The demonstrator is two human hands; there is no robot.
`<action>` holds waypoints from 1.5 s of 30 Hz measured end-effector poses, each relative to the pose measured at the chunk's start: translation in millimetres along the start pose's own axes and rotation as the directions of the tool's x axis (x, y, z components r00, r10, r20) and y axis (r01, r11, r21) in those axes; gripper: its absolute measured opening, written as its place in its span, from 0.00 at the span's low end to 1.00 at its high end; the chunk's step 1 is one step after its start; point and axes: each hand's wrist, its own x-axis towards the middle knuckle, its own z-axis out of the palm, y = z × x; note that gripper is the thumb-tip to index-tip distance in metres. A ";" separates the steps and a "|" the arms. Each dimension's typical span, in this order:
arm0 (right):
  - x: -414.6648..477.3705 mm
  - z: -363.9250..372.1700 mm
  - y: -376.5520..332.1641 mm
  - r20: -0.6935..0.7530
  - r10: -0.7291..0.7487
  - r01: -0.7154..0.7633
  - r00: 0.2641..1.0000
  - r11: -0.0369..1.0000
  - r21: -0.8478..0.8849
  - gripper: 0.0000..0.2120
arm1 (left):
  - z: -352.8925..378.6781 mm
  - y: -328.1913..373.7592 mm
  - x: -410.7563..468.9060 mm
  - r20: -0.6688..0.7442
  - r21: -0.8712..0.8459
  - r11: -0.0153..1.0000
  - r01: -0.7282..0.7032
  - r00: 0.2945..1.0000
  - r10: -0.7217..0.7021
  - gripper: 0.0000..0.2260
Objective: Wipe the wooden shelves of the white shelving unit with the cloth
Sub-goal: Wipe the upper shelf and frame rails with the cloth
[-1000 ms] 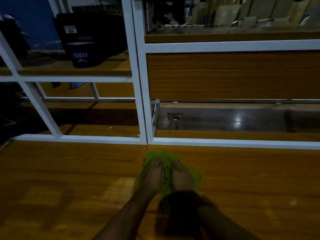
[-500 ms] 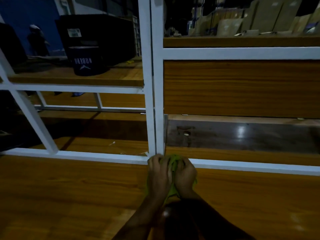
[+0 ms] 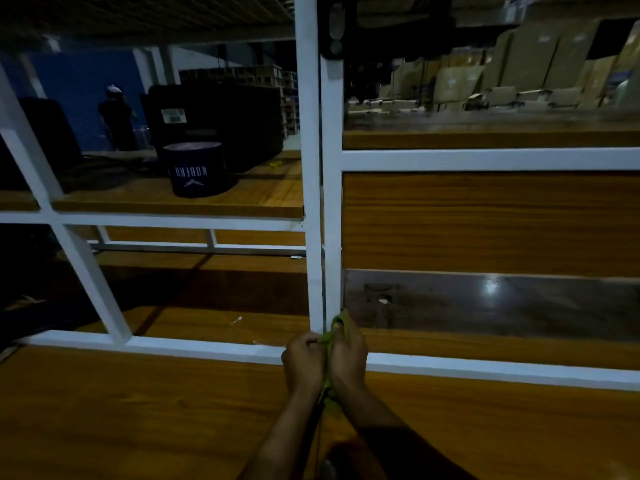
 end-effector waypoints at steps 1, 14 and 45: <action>0.1 -0.1 -12.0 0.006 -0.022 0.022 1.000 0.999 0.031 0.17 | -0.7 10.1 -1.5 -0.018 -0.061 0.998 -0.010 1.000 0.009 0.12; 0.6 1.0 -57.2 0.000 -0.198 0.195 0.980 0.965 -0.175 0.10 | -13.2 56.8 -6.2 -0.104 -0.241 0.967 -0.082 0.993 0.058 0.10; 40.8 -47.2 -146.2 0.437 -0.755 0.741 0.489 0.096 -0.664 0.32 | -64.4 179.8 24.9 -0.120 0.134 0.904 -0.406 0.899 0.422 0.11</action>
